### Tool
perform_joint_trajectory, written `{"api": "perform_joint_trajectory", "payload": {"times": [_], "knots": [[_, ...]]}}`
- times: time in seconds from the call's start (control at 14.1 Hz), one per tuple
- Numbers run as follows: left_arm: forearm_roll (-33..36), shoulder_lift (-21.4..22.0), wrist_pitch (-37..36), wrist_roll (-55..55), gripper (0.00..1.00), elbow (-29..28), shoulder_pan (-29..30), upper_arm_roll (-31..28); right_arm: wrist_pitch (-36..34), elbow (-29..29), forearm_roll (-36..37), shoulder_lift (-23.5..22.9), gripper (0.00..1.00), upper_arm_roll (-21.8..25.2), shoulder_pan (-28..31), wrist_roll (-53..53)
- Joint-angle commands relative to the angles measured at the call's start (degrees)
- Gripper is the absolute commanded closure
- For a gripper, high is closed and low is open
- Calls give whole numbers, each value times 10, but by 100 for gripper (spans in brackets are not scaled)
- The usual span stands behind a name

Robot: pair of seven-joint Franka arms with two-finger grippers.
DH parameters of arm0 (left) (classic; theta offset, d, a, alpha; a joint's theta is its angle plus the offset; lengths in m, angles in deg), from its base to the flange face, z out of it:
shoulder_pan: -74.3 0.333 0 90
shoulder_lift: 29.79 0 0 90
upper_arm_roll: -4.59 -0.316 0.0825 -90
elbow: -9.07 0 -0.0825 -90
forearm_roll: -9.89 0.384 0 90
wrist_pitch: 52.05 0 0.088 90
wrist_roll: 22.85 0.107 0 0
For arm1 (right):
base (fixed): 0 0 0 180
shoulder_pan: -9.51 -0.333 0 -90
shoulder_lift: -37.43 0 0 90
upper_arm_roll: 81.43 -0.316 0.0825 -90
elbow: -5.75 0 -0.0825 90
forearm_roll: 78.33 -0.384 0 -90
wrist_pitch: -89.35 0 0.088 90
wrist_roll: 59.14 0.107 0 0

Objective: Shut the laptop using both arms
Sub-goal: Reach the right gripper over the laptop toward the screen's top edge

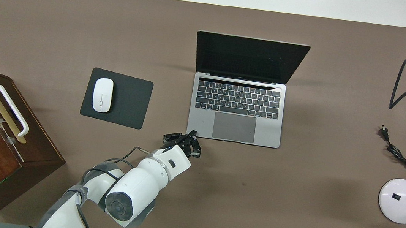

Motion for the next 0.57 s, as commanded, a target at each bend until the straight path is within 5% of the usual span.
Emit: {"api": "perform_joint_trajectory", "payload": {"times": [0.0, 0.07, 0.49], "knots": [[-7, -11, 6, 9, 100, 8, -1, 1, 19, 55, -34, -54, 49, -5, 24, -34], [-7, -11, 6, 10, 100, 8, -1, 1, 37, 56, -34, -65, 39, -5, 24, -35], [-7, -16, 6, 10, 100, 9, 0, 1, 74, 188, -33, -184, 31, -31, 47, -38]]}}
